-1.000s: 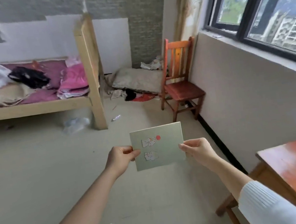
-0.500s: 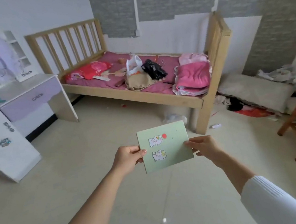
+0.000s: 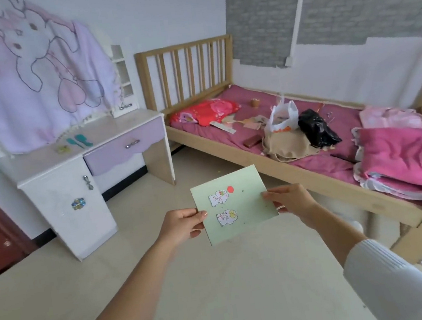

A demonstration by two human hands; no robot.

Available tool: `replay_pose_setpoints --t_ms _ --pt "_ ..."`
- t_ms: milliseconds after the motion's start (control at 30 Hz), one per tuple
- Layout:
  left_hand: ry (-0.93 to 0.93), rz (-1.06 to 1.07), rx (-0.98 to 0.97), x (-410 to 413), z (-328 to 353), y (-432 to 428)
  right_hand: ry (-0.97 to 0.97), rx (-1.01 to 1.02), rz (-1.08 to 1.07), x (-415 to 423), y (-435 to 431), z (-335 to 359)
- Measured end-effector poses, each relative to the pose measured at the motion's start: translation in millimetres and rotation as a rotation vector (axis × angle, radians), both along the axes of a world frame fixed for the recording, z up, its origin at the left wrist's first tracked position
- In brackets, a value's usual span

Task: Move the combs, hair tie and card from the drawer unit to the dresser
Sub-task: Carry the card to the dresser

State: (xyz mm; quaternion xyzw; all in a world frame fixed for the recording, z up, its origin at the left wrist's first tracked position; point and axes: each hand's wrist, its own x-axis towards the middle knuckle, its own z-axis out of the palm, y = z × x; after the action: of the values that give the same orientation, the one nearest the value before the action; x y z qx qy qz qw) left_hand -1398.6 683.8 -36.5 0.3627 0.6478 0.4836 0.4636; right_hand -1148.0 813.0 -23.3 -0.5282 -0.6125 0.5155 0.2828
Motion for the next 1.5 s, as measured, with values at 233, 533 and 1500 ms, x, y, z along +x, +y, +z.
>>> replay_pose_setpoints --t_ms 233,533,1500 --pt "-0.093 0.198 0.031 -133.2 27.0 111.7 0.041 -0.009 0.105 -162.8 150.7 22.2" --pt "-0.162 0.334 0.04 -333.0 14.5 232.2 0.143 -0.081 0.187 -389.0 294.8 14.9" --pt "-0.396 0.697 -0.246 -801.0 -98.7 609.4 -0.025 -0.373 0.273 -950.0 674.3 -103.3"
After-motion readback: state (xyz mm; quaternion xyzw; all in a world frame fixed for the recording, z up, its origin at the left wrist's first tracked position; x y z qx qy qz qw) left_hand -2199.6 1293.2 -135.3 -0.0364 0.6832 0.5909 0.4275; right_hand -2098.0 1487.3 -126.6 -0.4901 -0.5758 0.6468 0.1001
